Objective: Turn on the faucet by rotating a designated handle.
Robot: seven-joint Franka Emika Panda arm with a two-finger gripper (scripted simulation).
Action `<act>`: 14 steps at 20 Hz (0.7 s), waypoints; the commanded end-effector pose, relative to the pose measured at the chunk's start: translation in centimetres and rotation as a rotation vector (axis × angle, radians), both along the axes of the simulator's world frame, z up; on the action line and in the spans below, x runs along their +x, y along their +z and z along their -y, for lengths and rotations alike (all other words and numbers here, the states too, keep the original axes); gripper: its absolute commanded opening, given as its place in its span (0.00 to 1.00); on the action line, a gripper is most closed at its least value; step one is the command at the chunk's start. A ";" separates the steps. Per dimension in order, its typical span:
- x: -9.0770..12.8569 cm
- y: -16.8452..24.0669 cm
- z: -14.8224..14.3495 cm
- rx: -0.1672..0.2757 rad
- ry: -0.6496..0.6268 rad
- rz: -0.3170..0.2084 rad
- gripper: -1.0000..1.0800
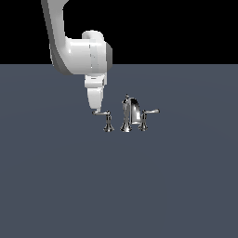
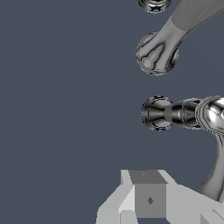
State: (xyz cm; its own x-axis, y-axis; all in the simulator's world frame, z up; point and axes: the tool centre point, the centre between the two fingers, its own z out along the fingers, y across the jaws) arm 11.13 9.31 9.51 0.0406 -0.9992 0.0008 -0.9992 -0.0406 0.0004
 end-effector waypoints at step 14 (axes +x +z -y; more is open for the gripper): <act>-3.3 0.0 -1.2 0.001 -0.001 0.000 0.00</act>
State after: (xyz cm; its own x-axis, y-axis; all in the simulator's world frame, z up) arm 8.57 10.09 9.52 0.0364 -0.9993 0.0007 -0.9993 -0.0364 -0.0059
